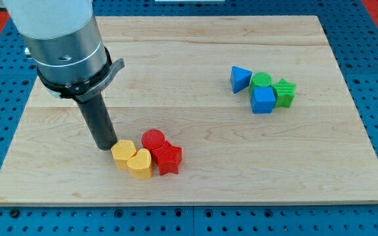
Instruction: Move the group of blocks slightly down and left a bit
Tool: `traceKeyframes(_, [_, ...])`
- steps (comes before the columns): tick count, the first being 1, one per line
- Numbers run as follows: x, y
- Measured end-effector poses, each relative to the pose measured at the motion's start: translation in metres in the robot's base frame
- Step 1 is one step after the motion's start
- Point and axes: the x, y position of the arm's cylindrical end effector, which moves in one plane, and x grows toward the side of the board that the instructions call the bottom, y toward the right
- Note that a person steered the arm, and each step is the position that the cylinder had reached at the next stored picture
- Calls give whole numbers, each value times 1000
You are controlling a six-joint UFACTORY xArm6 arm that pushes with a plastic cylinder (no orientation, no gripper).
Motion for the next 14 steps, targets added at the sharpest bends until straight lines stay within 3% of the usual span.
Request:
traceKeyframes(2, [-27,5])
traceKeyframes(7, [-36,7])
traceKeyframes(10, [-40,132])
traceKeyframes(11, [-9,138])
traceKeyframes(14, [18,97])
